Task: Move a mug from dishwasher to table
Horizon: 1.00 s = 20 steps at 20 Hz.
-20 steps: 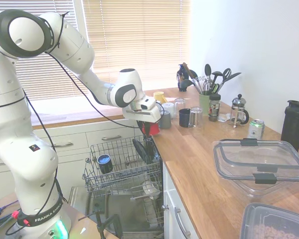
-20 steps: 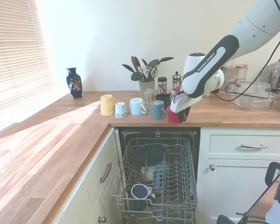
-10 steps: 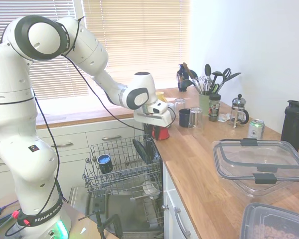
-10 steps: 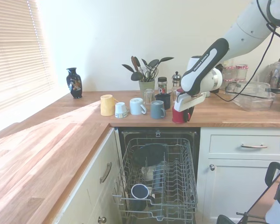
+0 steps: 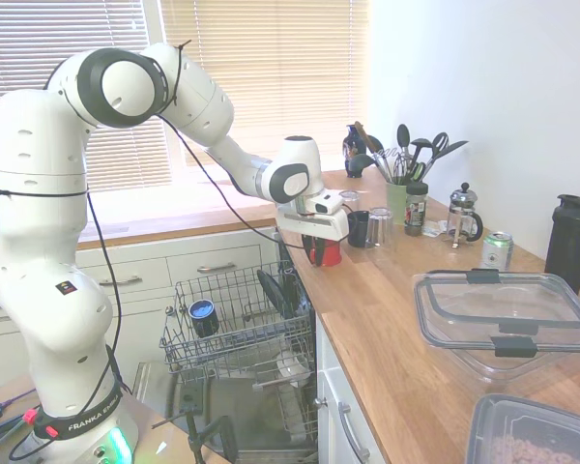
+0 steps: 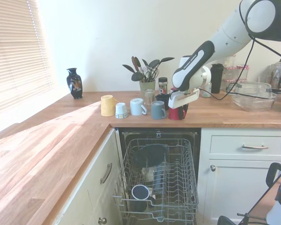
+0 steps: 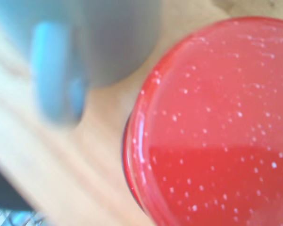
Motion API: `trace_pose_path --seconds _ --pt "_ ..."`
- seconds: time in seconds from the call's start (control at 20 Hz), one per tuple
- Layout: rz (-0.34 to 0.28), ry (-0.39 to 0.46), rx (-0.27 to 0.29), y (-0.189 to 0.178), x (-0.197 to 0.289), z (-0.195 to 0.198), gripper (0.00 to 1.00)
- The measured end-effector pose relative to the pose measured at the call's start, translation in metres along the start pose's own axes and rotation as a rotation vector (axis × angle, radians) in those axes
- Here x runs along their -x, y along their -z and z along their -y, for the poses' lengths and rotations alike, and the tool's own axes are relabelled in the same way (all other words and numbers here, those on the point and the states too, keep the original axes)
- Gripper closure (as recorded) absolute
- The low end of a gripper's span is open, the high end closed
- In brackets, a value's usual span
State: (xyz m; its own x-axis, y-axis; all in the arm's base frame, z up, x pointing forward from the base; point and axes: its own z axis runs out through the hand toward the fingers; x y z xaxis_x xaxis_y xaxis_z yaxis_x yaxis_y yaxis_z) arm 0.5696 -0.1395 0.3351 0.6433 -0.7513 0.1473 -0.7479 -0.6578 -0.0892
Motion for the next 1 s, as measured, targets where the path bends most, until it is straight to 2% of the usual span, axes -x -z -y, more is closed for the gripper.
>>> trace_pose_path --seconds 0.2,0.55,0.8,1.0 --pt "0.032 -0.034 0.010 0.000 -0.009 0.001 0.00" --pt "0.035 -0.036 0.017 0.000 -0.005 0.006 0.00" --pt "0.014 -0.031 0.023 0.001 0.005 0.013 0.00" --pt "-0.040 -0.045 0.023 0.020 0.021 0.002 0.00"
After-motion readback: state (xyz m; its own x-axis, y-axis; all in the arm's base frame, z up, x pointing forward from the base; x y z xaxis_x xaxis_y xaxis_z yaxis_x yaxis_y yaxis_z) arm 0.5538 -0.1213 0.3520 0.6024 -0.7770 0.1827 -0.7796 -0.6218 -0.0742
